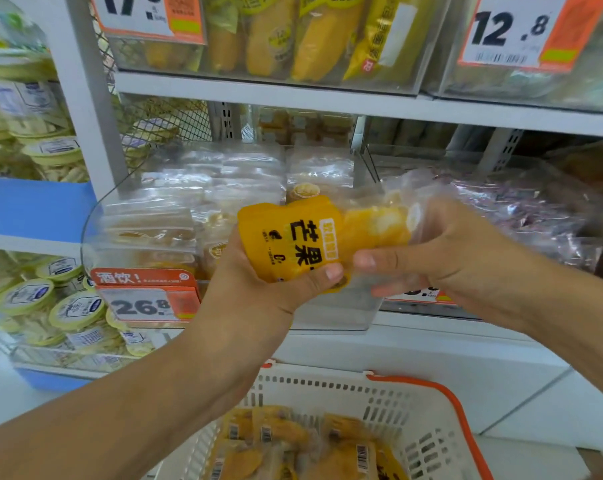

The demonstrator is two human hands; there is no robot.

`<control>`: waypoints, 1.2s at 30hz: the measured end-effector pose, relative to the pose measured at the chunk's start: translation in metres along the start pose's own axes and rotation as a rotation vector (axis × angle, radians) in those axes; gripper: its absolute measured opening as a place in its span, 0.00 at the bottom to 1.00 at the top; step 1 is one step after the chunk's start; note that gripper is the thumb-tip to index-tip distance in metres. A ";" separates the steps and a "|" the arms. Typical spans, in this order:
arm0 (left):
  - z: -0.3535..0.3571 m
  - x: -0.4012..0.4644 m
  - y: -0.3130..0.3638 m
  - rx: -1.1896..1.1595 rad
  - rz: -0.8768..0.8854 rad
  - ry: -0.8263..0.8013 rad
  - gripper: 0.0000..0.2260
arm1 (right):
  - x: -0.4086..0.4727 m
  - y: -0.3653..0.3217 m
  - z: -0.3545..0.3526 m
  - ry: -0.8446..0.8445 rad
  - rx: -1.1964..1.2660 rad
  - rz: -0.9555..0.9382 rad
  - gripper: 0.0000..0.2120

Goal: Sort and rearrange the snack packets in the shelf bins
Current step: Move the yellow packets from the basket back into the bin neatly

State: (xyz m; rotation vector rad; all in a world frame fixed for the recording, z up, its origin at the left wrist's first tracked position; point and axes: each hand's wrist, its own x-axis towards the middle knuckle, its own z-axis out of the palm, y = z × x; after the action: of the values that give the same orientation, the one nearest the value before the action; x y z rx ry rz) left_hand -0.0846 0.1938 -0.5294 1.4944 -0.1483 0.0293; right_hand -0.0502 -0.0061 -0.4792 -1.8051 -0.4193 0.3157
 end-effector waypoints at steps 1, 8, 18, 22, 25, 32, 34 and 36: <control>0.001 0.000 -0.001 0.001 0.006 -0.005 0.27 | 0.000 0.001 0.002 -0.010 0.009 -0.008 0.28; -0.018 0.006 0.028 0.514 0.146 -0.038 0.29 | -0.006 -0.024 -0.009 0.357 -0.177 -0.336 0.17; -0.075 0.035 0.027 1.723 0.180 -0.096 0.43 | 0.055 -0.037 0.003 0.193 -1.403 -0.127 0.26; -0.076 0.034 0.027 1.680 0.235 -0.086 0.29 | 0.086 -0.015 0.019 0.152 -1.576 -0.011 0.27; -0.081 0.038 0.021 1.669 0.269 -0.072 0.24 | 0.110 -0.010 0.020 0.109 -1.644 -0.029 0.25; -0.084 0.036 0.019 1.691 0.308 -0.057 0.27 | 0.135 0.011 0.004 0.231 -1.608 -0.147 0.50; -0.082 0.035 0.020 1.695 0.305 -0.054 0.30 | 0.137 0.016 0.003 0.196 -1.649 -0.163 0.56; -0.079 0.035 0.020 1.685 0.295 -0.045 0.35 | 0.141 0.018 0.000 0.126 -1.659 -0.129 0.59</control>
State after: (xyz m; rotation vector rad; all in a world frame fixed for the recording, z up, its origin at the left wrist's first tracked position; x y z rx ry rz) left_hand -0.0462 0.2716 -0.5107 3.1360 -0.4392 0.4496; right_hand 0.0789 0.0517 -0.4963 -3.3341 -0.8135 -0.4153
